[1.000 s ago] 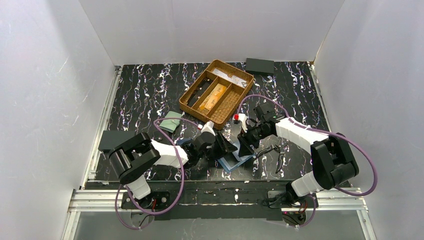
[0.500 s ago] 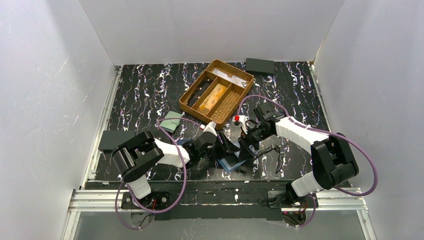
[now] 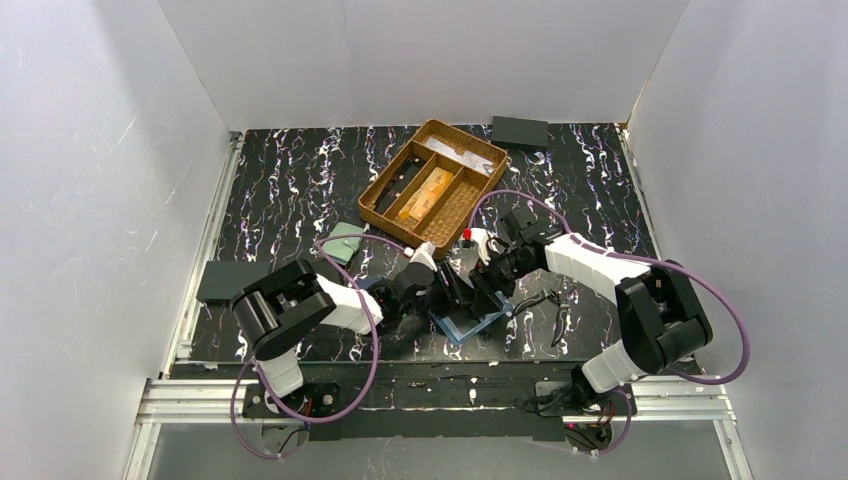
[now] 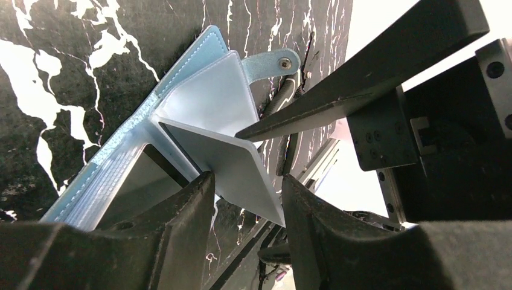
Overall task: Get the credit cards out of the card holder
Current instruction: Remove the credit card from the card holder.
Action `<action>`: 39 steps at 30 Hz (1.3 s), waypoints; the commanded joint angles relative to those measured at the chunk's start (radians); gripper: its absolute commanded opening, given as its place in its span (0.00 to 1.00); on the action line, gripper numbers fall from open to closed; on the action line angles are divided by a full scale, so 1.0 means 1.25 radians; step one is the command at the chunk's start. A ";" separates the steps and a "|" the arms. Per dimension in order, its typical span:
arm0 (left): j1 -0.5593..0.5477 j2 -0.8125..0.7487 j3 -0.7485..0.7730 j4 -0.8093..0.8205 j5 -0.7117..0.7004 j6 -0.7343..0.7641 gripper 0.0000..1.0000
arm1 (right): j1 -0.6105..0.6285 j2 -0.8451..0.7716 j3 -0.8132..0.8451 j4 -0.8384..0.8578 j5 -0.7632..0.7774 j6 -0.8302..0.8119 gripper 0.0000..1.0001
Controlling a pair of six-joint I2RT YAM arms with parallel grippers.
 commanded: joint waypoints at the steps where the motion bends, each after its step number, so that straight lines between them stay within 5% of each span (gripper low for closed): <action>1: 0.004 -0.022 0.004 0.025 -0.006 0.010 0.44 | 0.003 -0.004 0.001 0.047 0.028 0.042 0.69; 7: 0.005 -0.067 -0.036 0.026 -0.039 0.019 0.44 | -0.002 0.001 0.001 0.054 0.041 0.055 0.39; 15: 0.004 -0.122 -0.082 0.026 -0.093 0.038 0.45 | -0.018 -0.001 -0.001 0.062 0.048 0.067 0.27; 22: 0.005 -0.221 -0.155 0.026 -0.140 0.087 0.64 | -0.024 0.005 0.002 0.056 0.026 0.070 0.05; 29: 0.005 -0.361 -0.233 0.034 -0.184 0.111 0.97 | -0.063 0.002 0.012 0.047 -0.110 0.087 0.01; 32: 0.008 -0.396 -0.246 0.043 -0.169 0.108 0.98 | -0.099 0.022 0.019 0.057 -0.192 0.116 0.01; 34: 0.009 -0.405 -0.231 0.064 -0.118 0.130 0.98 | -0.127 0.056 0.046 0.069 -0.267 0.169 0.01; 39: 0.010 -0.281 -0.158 0.129 -0.056 0.124 0.90 | -0.210 0.022 -0.116 0.459 -0.302 0.573 0.01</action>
